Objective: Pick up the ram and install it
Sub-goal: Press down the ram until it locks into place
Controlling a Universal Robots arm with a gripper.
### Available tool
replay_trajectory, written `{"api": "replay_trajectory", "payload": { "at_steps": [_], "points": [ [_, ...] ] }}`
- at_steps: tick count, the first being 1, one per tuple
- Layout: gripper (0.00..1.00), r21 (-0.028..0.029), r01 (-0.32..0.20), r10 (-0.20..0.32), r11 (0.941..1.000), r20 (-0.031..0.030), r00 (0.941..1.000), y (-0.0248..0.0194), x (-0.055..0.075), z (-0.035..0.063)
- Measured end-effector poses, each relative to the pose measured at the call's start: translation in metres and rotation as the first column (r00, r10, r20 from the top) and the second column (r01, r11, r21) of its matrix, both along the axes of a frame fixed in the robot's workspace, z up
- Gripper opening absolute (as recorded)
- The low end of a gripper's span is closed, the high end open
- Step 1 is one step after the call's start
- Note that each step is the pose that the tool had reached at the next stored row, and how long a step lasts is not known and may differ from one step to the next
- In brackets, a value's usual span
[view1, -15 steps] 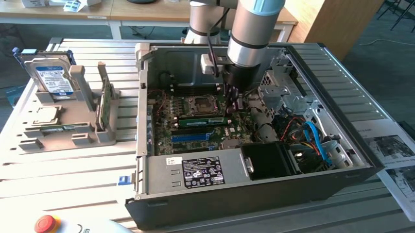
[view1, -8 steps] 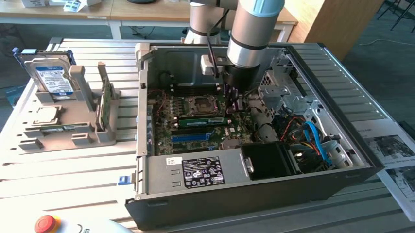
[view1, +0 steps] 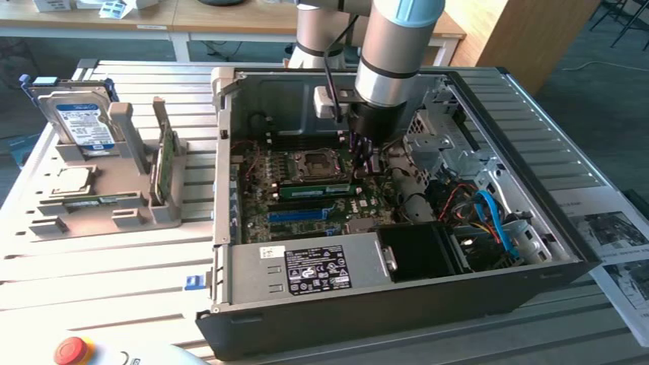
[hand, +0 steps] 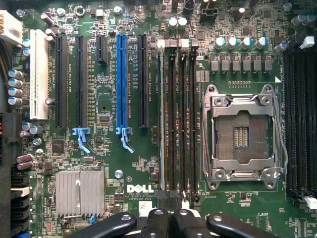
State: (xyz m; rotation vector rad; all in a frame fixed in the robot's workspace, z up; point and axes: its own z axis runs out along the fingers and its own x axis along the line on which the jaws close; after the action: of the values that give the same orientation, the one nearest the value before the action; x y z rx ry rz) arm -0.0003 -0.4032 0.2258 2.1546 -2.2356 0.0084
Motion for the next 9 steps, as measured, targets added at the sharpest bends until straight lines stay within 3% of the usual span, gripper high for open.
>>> {"api": "replay_trajectory", "payload": {
  "at_steps": [9],
  "points": [
    [0.1,-0.0001,0.0,0.0,1.0,0.0,1.0,0.0,0.0,-0.0012]
  ]
}}
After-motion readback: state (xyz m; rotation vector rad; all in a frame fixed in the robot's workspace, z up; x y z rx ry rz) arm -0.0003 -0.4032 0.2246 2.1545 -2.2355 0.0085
